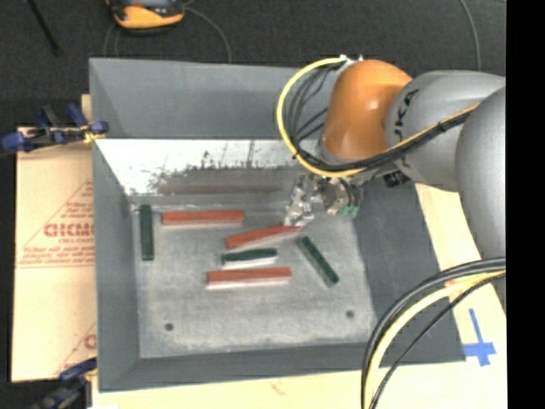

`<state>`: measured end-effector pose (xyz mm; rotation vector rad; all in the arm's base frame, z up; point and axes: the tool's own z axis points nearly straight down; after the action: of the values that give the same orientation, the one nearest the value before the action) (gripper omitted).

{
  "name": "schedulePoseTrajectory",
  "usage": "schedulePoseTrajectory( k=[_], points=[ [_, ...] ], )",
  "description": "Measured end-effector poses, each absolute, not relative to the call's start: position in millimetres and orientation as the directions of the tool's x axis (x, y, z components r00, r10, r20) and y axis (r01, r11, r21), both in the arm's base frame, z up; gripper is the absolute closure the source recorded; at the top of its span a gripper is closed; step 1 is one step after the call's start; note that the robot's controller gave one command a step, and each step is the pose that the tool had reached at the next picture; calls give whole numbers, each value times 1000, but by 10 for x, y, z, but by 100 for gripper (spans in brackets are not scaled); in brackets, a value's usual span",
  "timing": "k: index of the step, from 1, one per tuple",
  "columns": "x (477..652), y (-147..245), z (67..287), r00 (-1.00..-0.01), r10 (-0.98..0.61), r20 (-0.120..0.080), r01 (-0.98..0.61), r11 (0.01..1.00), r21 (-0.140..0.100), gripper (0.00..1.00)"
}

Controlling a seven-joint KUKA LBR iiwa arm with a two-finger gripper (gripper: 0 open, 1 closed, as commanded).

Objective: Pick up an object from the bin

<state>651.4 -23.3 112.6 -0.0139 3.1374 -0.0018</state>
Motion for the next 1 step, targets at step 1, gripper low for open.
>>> schedulePoseTrajectory(
  k=[1],
  points=[
    [6514, -233, 1126, -1000, -10, -4, -10, 1000, -1, 0]
  ],
)
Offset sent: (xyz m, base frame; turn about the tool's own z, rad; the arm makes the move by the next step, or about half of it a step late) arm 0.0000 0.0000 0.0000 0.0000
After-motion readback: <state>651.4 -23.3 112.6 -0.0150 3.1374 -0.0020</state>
